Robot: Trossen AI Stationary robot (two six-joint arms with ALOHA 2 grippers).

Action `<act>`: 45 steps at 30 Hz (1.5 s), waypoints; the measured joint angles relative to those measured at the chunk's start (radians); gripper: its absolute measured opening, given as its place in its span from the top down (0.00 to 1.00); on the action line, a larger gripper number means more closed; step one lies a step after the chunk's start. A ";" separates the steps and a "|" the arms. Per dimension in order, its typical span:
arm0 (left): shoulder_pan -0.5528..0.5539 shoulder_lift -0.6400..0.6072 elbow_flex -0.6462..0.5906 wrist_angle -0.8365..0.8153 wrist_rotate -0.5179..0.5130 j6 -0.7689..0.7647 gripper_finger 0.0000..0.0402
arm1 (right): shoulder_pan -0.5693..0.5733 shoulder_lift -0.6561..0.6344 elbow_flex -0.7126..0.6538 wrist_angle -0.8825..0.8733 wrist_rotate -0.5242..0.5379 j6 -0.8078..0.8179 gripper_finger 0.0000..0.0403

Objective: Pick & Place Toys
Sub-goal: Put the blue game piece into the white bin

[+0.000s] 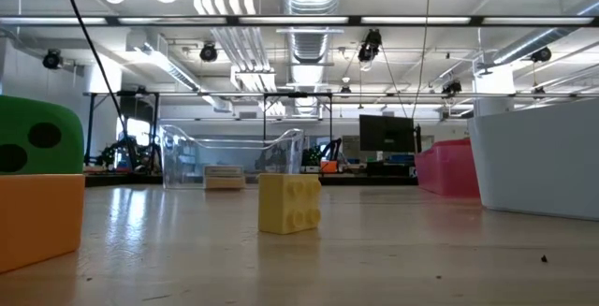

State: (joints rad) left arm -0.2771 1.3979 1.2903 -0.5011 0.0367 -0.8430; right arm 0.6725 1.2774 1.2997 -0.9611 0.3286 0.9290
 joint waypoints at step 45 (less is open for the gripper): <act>-0.021 0.077 -0.061 -0.728 0.125 -0.249 0.07 | -0.029 -0.030 -0.494 0.142 -0.070 0.629 0.67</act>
State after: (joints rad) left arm -0.2977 1.4746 1.2293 -1.2286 0.1618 -1.0919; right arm 0.6430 1.2472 0.8059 -0.8194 0.2584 1.5579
